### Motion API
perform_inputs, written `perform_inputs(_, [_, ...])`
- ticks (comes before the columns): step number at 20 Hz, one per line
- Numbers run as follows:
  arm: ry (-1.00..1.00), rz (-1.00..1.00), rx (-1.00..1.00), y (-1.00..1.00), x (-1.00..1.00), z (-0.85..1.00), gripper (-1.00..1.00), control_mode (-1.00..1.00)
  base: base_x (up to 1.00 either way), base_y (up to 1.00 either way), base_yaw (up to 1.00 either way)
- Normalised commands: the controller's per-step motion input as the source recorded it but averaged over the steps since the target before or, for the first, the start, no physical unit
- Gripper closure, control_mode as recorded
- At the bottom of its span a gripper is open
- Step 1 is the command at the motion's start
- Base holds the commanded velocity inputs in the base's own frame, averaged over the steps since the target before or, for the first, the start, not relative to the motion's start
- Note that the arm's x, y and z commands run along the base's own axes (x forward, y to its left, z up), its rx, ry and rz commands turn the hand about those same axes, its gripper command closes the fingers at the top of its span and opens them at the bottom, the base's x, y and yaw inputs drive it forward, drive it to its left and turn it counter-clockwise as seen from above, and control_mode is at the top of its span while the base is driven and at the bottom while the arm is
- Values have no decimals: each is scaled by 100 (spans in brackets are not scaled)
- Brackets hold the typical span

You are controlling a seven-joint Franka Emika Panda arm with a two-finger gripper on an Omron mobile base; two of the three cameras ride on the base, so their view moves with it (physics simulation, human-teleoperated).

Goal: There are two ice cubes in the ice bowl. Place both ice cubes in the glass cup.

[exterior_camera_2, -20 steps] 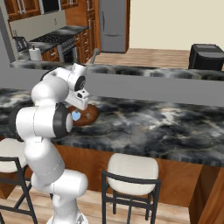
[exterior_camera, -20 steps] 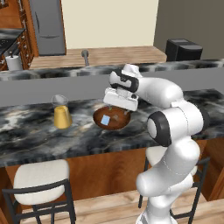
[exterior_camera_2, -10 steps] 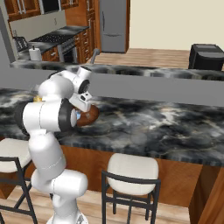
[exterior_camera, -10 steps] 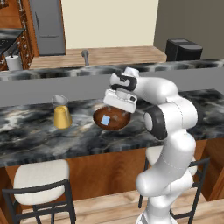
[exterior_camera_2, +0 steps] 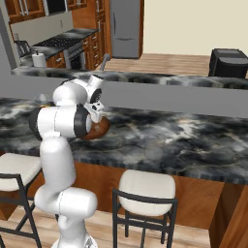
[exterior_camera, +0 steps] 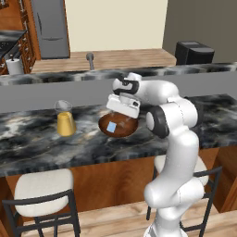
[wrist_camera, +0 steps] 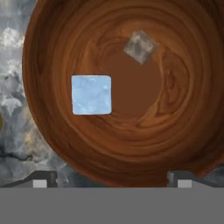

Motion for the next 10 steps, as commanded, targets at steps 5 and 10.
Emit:
perform_inputs(5, [7,0,-1,27,37,-24,-100,-100,0,0,0])
perform_inputs(10, [13,0,-1,25,19,-33,-100,-100,0,0,0])
